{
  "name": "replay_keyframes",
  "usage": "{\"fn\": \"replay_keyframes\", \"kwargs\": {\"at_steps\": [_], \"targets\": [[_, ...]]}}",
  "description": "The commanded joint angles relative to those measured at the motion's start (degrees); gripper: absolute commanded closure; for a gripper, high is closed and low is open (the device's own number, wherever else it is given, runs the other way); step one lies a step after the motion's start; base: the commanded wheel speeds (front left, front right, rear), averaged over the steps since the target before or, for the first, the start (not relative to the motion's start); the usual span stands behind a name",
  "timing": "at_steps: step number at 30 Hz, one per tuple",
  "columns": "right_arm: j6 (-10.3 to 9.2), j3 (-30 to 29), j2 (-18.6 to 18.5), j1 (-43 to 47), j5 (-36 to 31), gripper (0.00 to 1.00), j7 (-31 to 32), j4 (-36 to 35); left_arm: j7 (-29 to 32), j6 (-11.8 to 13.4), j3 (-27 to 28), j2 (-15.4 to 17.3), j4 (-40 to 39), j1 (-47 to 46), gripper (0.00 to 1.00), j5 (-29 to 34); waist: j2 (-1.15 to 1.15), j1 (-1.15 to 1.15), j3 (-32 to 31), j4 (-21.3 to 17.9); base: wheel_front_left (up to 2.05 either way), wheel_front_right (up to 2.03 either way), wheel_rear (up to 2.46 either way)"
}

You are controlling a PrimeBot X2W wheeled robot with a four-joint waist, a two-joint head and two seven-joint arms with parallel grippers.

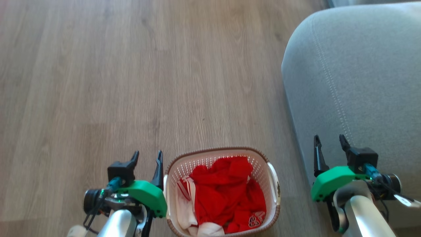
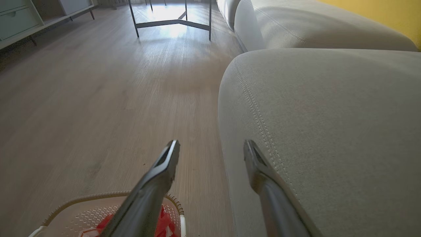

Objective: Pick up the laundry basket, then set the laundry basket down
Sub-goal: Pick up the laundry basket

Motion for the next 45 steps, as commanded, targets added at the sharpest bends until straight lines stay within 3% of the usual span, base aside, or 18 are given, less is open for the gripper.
{"fn": "replay_keyframes", "kwargs": {"at_steps": [1,8,16,25,36,42,45], "targets": [[0.40,1.58,-0.57,-3.49,0.57,0.00,-0.69,-0.45,-0.55,-0.23,1.04,0.14,-0.09,-3.68,0.00,-0.48,0.00,0.00,1.58,-0.09,0.00,0.00,0.00],[0.40,2.89,-0.57,-8.89,4.26,0.00,-0.69,11.55,-0.55,-0.03,-3.03,0.14,9.49,-9.99,0.00,-1.86,0.00,0.00,9.42,0.10,0.00,0.00,0.00],[0.40,11.53,-0.57,-18.15,12.41,0.00,0.75,25.58,-0.55,-0.30,-9.44,0.14,21.99,-19.13,0.00,-4.97,0.00,0.00,19.35,0.27,0.00,0.00,0.00],[0.40,16.82,-0.70,-25.85,16.45,0.00,3.08,35.26,-0.55,-1.03,-15.28,0.14,29.82,-26.12,0.00,-9.23,0.00,0.00,26.89,1.07,0.00,0.00,0.00],[0.40,20.13,-0.68,-32.32,18.97,0.00,3.70,41.16,2.84,-3.45,-24.81,0.14,37.62,-32.68,0.00,-16.84,0.00,0.00,33.76,1.46,0.00,0.00,0.00],[0.40,21.82,-0.63,-33.38,20.84,0.00,4.23,42.14,5.75,-3.53,-27.79,0.14,38.91,-34.15,0.00,-19.79,0.00,0.00,35.36,1.45,0.00,0.00,0.00],[0.40,23.26,-0.61,-33.69,22.07,0.00,4.99,42.22,7.30,-2.24,-29.23,0.14,39.63,-34.96,0.00,-21.22,0.00,0.00,36.08,1.52,0.00,0.00,0.00]]}}
